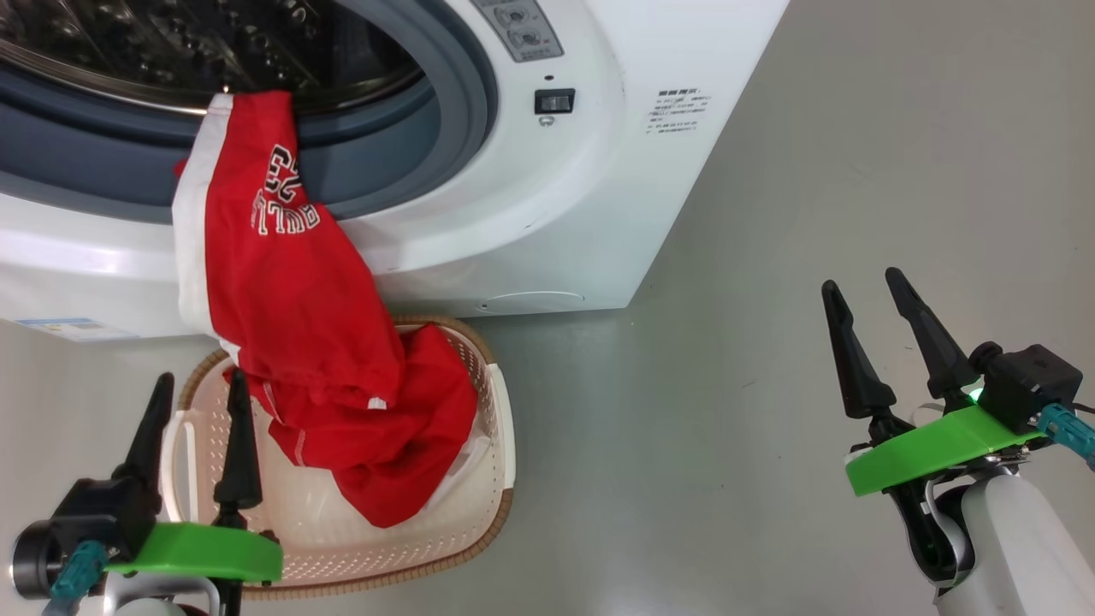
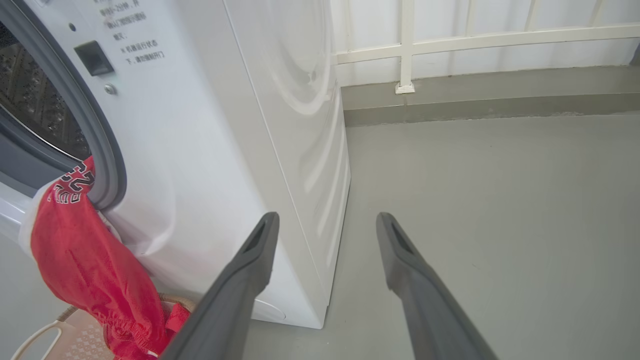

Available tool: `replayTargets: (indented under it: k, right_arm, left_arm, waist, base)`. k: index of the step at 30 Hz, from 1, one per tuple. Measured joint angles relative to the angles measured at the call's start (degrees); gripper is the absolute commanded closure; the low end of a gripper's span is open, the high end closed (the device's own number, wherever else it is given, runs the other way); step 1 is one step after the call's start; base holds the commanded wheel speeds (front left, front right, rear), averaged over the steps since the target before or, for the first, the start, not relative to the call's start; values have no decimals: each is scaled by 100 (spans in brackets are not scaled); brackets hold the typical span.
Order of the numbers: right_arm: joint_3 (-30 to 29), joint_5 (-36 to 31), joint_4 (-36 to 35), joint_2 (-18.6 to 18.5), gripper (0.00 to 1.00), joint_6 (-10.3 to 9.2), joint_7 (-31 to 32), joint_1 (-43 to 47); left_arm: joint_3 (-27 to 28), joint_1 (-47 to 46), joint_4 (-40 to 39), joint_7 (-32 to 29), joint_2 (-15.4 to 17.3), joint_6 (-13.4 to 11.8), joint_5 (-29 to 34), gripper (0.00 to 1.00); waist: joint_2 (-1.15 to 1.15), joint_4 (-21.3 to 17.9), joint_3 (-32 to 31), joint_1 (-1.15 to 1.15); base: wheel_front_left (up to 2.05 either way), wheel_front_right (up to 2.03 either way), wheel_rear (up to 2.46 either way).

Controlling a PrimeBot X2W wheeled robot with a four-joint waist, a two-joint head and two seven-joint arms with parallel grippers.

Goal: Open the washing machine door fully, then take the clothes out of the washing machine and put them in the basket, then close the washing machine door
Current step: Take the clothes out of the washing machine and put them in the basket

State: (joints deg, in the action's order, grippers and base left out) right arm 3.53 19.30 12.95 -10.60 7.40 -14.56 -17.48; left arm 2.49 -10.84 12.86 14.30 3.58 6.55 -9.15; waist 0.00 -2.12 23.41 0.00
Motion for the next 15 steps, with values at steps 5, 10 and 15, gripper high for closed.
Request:
replayTargets:
  k: [5,10,15]
  right_arm:
    - [1,0,-2,-1,0,0,0,1]
    - [23,0,-1,0,0,0,0,1]
    - [59,0,-1,0,0,0,0,-2]
  left_arm:
    - [1,104,-165,0,-24,-33,-46,0]
    - [-24,93,-75,0,-43,-31,-70,0]
    - [-78,-211,452,0,51,-24,-104,0]
  waist:
    - [0,5,-4,0]
    - [0,-10,-2,0]
    - [0,-10,65,0]
  base:
    - [0,0,0]
    - [0,0,0]
    - [0,0,0]
